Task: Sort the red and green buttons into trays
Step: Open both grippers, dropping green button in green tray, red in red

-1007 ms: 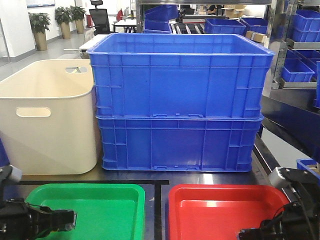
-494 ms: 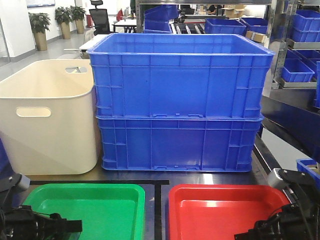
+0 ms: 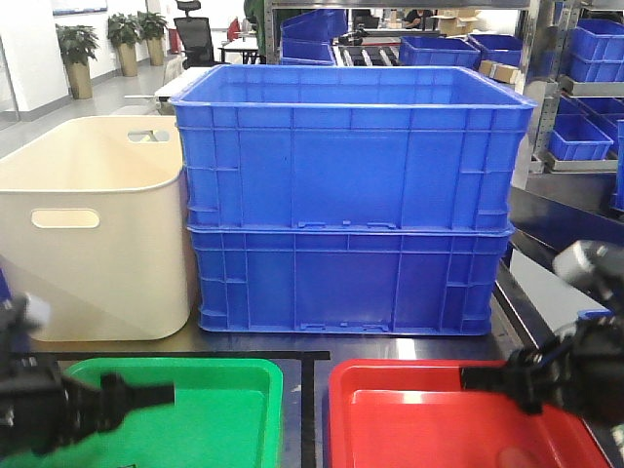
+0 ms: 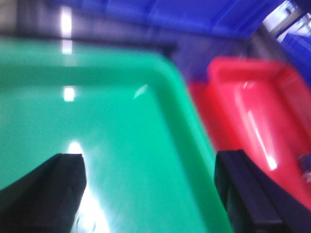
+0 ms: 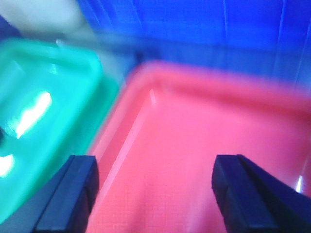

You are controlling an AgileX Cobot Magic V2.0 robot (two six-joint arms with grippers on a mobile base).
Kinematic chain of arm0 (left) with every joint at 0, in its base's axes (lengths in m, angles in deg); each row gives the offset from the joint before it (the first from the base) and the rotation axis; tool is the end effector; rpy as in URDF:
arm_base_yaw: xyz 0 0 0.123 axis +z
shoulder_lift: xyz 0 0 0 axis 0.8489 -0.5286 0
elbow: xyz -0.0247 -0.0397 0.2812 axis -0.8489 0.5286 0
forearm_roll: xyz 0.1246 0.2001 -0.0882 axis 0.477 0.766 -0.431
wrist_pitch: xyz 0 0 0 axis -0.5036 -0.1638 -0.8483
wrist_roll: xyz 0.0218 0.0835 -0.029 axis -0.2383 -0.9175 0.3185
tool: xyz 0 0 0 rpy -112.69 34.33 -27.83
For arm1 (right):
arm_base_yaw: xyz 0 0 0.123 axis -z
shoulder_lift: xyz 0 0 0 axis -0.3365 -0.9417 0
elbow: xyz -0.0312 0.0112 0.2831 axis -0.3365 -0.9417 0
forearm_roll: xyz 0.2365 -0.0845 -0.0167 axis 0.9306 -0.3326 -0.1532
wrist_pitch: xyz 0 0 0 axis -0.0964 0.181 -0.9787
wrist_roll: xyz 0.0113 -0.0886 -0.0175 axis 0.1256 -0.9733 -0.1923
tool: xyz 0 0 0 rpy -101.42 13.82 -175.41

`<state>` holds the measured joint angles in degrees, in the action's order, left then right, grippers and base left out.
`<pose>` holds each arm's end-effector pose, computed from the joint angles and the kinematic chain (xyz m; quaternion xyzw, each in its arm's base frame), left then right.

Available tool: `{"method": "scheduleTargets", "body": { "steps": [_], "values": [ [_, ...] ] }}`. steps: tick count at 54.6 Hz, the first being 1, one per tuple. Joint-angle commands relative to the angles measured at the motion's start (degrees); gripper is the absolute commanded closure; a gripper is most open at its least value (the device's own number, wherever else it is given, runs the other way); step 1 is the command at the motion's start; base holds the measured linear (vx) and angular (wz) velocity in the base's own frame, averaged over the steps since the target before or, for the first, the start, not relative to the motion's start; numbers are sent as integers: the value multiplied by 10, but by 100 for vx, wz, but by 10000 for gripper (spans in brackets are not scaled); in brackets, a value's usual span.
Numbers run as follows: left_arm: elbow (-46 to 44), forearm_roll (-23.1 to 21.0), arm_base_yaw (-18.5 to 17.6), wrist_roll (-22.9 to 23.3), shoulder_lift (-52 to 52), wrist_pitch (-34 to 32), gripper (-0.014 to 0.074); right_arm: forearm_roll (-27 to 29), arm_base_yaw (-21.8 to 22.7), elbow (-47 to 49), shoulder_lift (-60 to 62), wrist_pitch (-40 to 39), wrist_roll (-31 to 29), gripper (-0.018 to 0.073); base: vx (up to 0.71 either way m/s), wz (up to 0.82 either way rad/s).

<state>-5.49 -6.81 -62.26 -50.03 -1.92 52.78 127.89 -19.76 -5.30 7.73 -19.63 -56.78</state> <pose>0.2634 -0.0707 0.2934 0.0727 0.8415 -0.3273 0.4236 0.2426 0.0445 0.3430 -0.1182 0.8720 0.2205 0.4208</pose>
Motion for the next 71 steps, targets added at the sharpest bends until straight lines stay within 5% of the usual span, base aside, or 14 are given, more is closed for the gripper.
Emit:
{"method": "scheduleTargets", "body": {
  "steps": [1,12,31,66,71],
  "values": [
    [-55,-31,-1,-1,53,14,-41,13,2,39,47,-22,-10,15,0,0],
    [-94,-9,-1,0,154,-7,4,0,2,39,139,-22,-9,15,0,0],
    [-23,5,-1,4,341,-41,37,-27,2,38,216,18,9,17,0,0],
    [-18,6,-1,4,363,-55,37,-27,2,38,216,18,8,17,0,0],
    [-18,34,-1,4,363,-72,41,-27,2,38,216,18,8,17,0,0]
  ]
}}
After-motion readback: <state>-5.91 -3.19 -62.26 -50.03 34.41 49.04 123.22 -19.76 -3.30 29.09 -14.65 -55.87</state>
